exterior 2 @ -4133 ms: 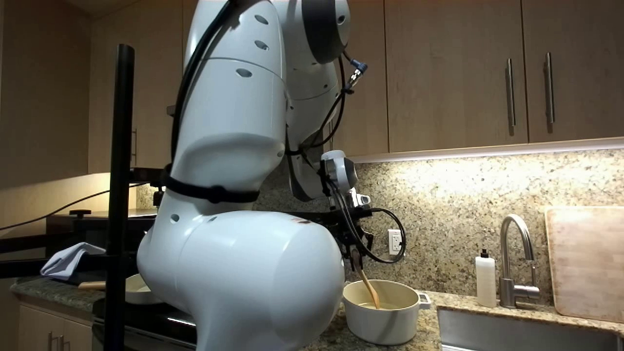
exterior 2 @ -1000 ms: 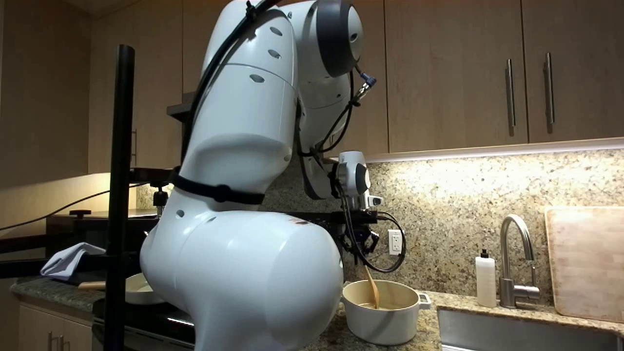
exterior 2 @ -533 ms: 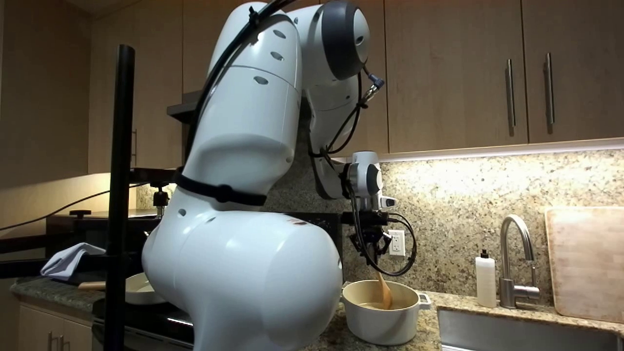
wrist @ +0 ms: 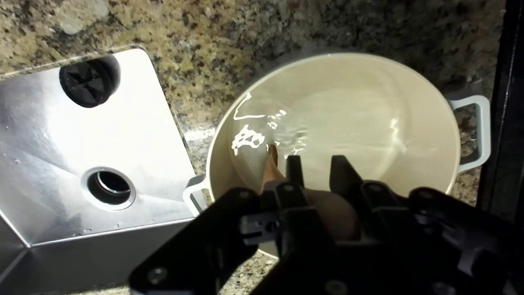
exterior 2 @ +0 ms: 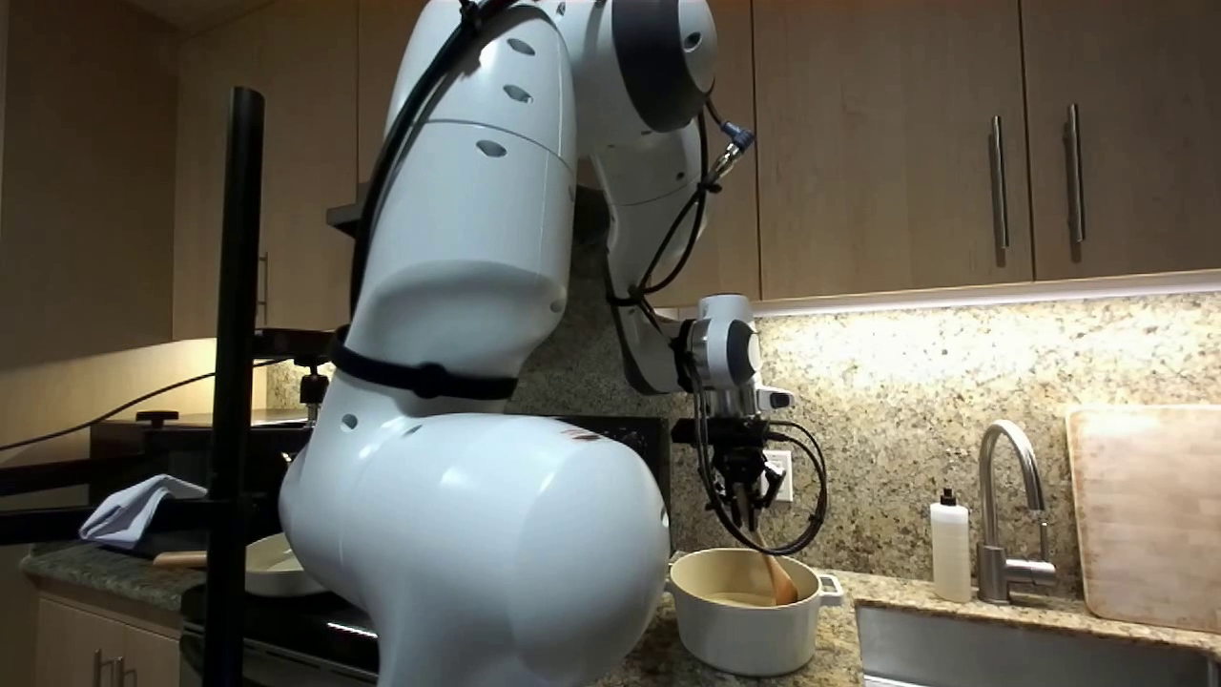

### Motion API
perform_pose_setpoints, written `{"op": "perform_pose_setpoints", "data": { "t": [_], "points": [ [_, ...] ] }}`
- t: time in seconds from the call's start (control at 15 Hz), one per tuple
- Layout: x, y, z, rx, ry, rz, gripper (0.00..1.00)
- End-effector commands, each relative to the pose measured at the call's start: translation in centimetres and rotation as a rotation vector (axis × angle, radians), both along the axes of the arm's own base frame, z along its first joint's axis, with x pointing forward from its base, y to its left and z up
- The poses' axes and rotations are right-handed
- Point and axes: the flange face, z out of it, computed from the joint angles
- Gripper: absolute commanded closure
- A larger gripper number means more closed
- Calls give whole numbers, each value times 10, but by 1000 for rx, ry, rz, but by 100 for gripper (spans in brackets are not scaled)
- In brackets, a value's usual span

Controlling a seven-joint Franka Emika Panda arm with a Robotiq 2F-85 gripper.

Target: Pick up the cooking stick and stir in the pot

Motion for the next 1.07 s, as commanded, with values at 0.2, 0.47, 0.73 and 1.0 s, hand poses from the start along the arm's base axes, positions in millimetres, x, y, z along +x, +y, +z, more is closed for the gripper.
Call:
{"op": "perform_pose_setpoints", "data": {
  "t": [0.2, 0.47, 0.73, 1.0],
  "points": [
    [-60, 14, -7, -117, -55, 133, 94],
    [-82, 38, -3, -187, -91, 220, 94],
    [-97, 61, 4, -233, -131, 298, 94],
    [-93, 80, 6, -225, -121, 361, 94]
  ]
}}
